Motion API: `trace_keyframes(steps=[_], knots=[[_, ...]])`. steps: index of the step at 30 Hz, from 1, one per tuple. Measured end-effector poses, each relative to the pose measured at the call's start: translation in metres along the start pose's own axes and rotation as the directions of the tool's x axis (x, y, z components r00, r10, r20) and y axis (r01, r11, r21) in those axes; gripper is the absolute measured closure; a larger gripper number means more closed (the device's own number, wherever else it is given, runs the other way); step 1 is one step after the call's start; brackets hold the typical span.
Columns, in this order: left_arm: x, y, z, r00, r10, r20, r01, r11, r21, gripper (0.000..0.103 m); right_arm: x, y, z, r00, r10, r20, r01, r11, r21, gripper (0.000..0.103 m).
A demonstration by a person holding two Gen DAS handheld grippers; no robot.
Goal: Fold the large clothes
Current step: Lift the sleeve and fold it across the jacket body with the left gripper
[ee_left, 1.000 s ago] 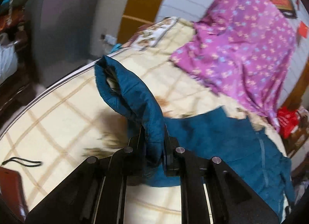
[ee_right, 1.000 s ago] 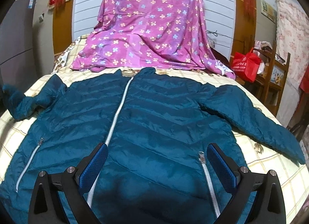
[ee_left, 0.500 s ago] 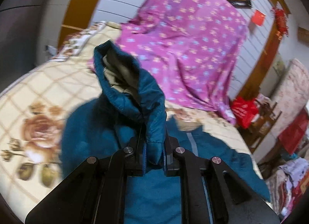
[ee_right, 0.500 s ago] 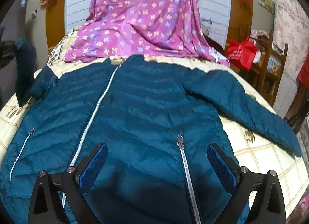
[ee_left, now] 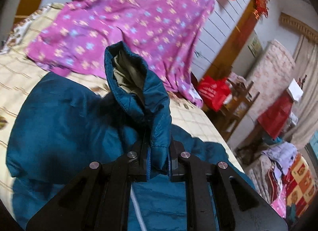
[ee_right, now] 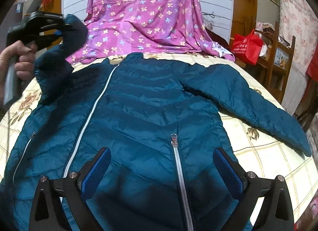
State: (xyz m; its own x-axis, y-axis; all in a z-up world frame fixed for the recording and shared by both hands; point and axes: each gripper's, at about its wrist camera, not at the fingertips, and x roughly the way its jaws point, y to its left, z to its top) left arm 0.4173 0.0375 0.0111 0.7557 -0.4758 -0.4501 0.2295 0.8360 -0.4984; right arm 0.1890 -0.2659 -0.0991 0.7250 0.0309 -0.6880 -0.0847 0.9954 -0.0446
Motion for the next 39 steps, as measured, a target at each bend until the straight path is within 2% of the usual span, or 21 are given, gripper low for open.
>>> trace_keyframes(steps=[6, 15, 19, 22, 23, 25, 27, 29, 32, 36, 39], knots=[[0.049, -0.014, -0.031, 0.994, -0.089, -0.06, 0.085, 0.994, -0.066, 0.093, 0.001, -0.014, -0.002, 1.0, -0.014, -0.018, 0.015, 1.0, 0.016, 0.001], [0.095, -0.032, -0.062, 0.982, -0.158, -0.107, 0.147, 0.983, -0.109, 0.093, 0.008, -0.027, -0.006, 0.997, -0.034, -0.065, 0.036, 0.999, 0.025, 0.001], [0.113, -0.04, -0.068, 0.974, -0.179, -0.14, 0.166, 0.981, -0.101, 0.093, 0.009, -0.03, -0.008, 0.996, -0.033, -0.077, 0.036, 0.999, 0.031, 0.001], [0.125, -0.04, -0.074, 0.973, -0.165, -0.163, 0.147, 0.983, -0.114, 0.09, 0.011, -0.033, -0.008, 0.996, -0.034, -0.082, 0.037, 0.999, 0.035, 0.001], [0.129, -0.039, -0.077, 0.97, -0.167, -0.176, 0.145, 0.981, -0.129, 0.086, 0.012, -0.034, -0.008, 0.996, -0.034, -0.084, 0.037, 0.999, 0.037, 0.001], [0.134, -0.039, -0.081, 0.968, -0.167, -0.189, 0.143, 0.981, -0.132, 0.083, 0.013, -0.034, -0.008, 0.996, -0.034, -0.088, 0.038, 0.999, 0.038, 0.001], [0.138, -0.043, -0.084, 0.963, -0.156, -0.219, 0.133, 0.984, -0.116, 0.074, 0.013, -0.033, -0.008, 0.996, -0.032, -0.089, 0.036, 0.999, 0.037, 0.001], [0.139, -0.042, -0.086, 0.959, -0.166, -0.228, 0.141, 0.982, -0.122, 0.046, 0.013, -0.032, -0.008, 0.996, -0.032, -0.088, 0.035, 0.999, 0.036, 0.001], [0.134, -0.042, -0.088, 0.963, -0.161, -0.215, 0.136, 0.982, -0.13, 0.03, 0.015, -0.032, -0.007, 0.996, -0.029, -0.09, 0.032, 0.999, 0.037, 0.001], [0.132, -0.034, -0.087, 0.959, -0.167, -0.228, 0.13, 0.977, -0.168, 0.03, 0.015, -0.031, -0.007, 0.996, -0.031, -0.089, 0.034, 0.999, 0.036, 0.001], [0.12, -0.02, -0.083, 0.964, -0.155, -0.218, 0.115, 0.976, -0.185, 0.03, 0.017, -0.03, -0.007, 0.995, -0.04, -0.092, 0.044, 0.998, 0.036, 0.001]])
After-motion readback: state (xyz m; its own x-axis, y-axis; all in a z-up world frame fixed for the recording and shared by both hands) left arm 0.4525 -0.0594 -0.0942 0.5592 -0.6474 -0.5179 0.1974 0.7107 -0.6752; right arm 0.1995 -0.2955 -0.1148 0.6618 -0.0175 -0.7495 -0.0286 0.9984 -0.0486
